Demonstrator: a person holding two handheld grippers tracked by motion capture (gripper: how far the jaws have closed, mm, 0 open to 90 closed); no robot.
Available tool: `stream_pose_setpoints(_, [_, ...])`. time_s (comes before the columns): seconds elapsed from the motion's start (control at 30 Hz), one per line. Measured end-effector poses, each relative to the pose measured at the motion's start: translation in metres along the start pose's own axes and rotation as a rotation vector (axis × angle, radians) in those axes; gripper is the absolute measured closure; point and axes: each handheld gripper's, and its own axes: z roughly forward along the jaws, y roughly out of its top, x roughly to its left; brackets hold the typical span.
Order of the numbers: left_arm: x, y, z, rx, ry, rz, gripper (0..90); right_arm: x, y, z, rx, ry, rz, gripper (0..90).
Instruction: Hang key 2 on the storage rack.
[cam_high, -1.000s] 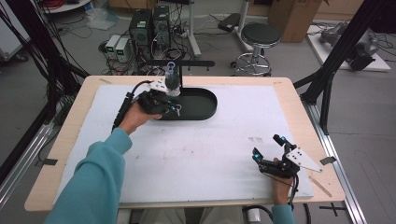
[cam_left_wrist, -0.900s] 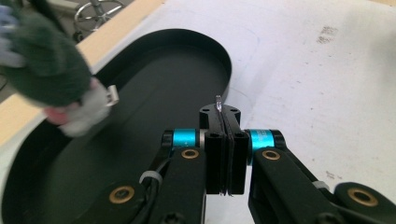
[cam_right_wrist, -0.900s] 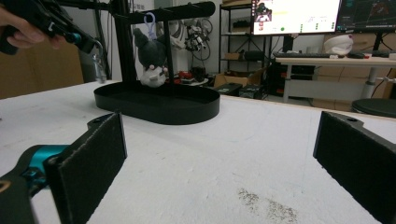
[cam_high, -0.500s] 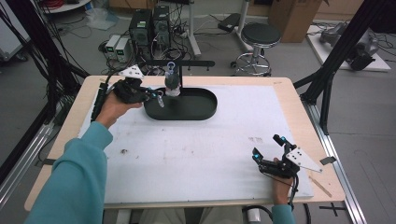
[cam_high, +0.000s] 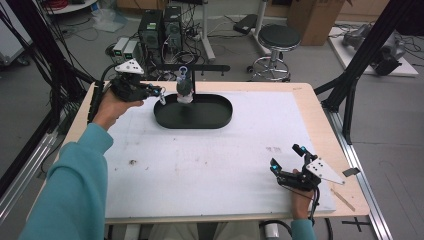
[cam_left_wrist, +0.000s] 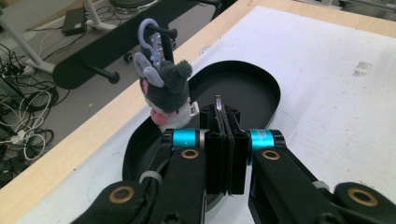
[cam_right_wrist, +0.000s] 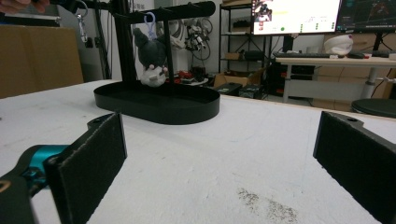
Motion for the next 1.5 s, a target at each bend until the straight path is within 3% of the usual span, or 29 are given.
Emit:
stream_pose_setpoints(0.43, [0.021,0.019,-0.002,-0.015,0.036,-0.006,88.5,0.001,0.000,0.000,0.008,0.000,0.006,1.8])
stream_pose_setpoints(0.83, [0.034,0.040,0.000,0.008,0.062,0.000,88.5,0.001,0.000,0.000,0.007,0.001,0.009,1.8])
stream_pose_setpoints(0.93, [0.035,0.041,0.003,0.003,0.065,-0.010,88.5,0.000,0.000,0.000,0.002,0.000,0.001,1.8])
stream_pose_setpoints(1.23, [0.034,0.038,0.021,0.063,0.070,-0.002,88.5,0.000,0.000,0.000,0.001,0.000,0.002,1.8])
stream_pose_setpoints(1.5, [0.035,0.035,0.031,0.088,0.073,-0.006,88.4,0.000,0.000,0.000,-0.001,0.001,0.001,1.8])
